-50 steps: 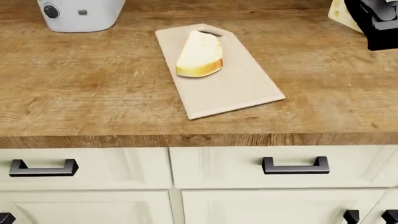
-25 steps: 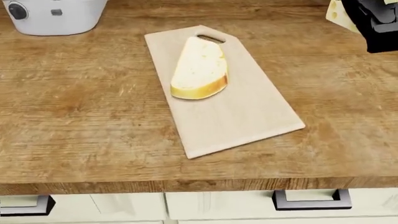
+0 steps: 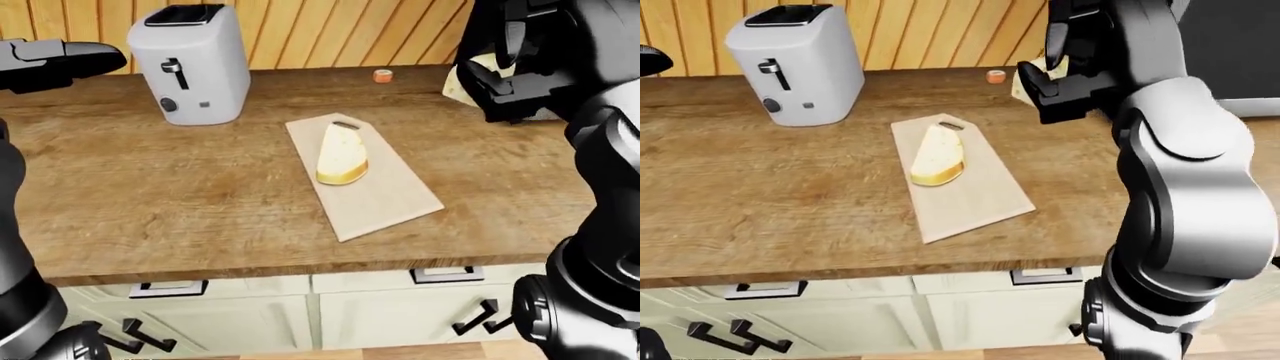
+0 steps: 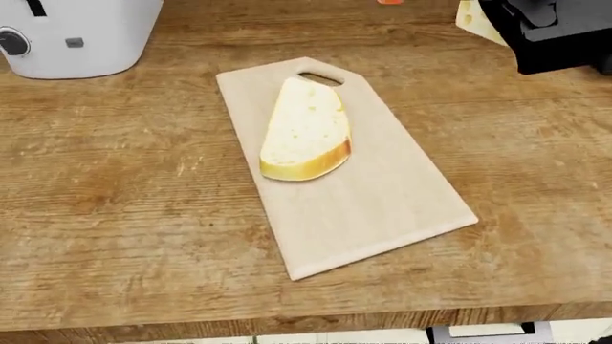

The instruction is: Pick up the wedge of cheese and place it on the slice of bread to prepare a simple cheese on bread dish.

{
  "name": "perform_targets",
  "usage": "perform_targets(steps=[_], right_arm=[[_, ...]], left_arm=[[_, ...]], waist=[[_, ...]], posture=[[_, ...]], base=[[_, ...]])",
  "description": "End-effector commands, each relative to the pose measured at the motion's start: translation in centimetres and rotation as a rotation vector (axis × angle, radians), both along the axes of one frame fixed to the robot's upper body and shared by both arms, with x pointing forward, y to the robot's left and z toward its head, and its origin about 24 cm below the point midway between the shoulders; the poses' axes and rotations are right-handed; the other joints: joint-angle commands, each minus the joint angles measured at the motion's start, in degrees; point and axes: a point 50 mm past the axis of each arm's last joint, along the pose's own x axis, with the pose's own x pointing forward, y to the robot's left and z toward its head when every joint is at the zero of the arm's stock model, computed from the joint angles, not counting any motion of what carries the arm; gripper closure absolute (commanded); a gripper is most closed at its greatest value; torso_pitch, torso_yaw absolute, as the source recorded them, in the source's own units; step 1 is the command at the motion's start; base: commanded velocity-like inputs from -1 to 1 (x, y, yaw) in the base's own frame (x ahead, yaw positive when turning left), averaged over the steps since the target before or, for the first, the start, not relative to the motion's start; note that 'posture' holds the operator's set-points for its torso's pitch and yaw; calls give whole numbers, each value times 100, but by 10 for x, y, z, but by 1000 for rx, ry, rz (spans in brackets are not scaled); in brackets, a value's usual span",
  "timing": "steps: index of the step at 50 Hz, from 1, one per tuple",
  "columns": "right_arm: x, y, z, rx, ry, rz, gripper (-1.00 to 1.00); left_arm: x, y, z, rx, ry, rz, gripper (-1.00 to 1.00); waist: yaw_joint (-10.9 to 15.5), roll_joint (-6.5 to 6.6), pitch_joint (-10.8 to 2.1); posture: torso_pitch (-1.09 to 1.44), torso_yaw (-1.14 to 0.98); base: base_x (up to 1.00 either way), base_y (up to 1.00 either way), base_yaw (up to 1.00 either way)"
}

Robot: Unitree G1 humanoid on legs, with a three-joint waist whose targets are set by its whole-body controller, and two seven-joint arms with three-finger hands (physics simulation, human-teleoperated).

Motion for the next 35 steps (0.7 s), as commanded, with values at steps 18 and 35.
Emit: perform_targets(steps=[18,35], right_arm=[[88,79,45,-105,34,137,100],[137,126,48,-78,132,187,100]], left_arm=[[-4,-5,13,40,-72,0,-100],[-9,-1,15,29,-82,8,-100]], waist=[[-32,186,-156],[-95,344,-188]], posture=[[0,0],[0,0]], base=[[0,0,0],[0,0,0]])
